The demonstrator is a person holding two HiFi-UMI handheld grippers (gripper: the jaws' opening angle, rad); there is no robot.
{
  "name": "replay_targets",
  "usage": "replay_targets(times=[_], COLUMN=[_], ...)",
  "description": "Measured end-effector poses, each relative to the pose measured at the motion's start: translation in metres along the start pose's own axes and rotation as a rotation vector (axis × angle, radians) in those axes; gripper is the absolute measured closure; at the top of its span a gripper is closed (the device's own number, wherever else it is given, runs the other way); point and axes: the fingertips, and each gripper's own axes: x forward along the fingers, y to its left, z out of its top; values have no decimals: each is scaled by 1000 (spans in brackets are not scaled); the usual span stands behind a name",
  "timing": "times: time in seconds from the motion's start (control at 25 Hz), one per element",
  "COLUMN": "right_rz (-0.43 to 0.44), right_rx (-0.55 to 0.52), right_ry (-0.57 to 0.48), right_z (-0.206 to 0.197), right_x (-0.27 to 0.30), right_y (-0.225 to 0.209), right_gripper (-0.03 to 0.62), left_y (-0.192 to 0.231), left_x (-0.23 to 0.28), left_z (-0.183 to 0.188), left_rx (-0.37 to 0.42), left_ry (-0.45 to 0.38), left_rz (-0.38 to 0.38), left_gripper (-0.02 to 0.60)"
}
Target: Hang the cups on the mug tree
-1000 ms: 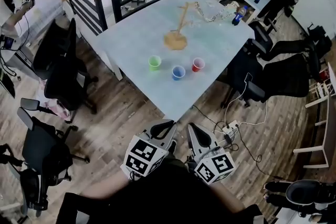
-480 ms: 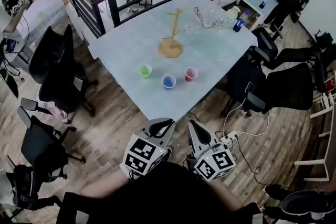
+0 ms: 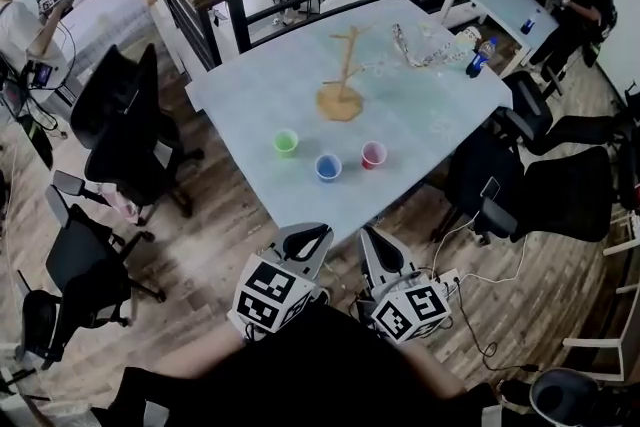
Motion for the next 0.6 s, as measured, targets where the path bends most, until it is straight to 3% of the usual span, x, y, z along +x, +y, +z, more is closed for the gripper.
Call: replay_targets(times=[0.36,0.6], right_rz=[16,-14], right_rx=[-19,-12], right_ry=[30,17], right_z=[5,9], right_x=[25,52], right_y=[-16,-25], right_gripper=[572,572], left_y=[19,43], left_x=[19,31], left_z=[10,19], left_rx=[-14,7], left_ry=[6,14], left_rz=[26,-2], left_gripper=[554,554])
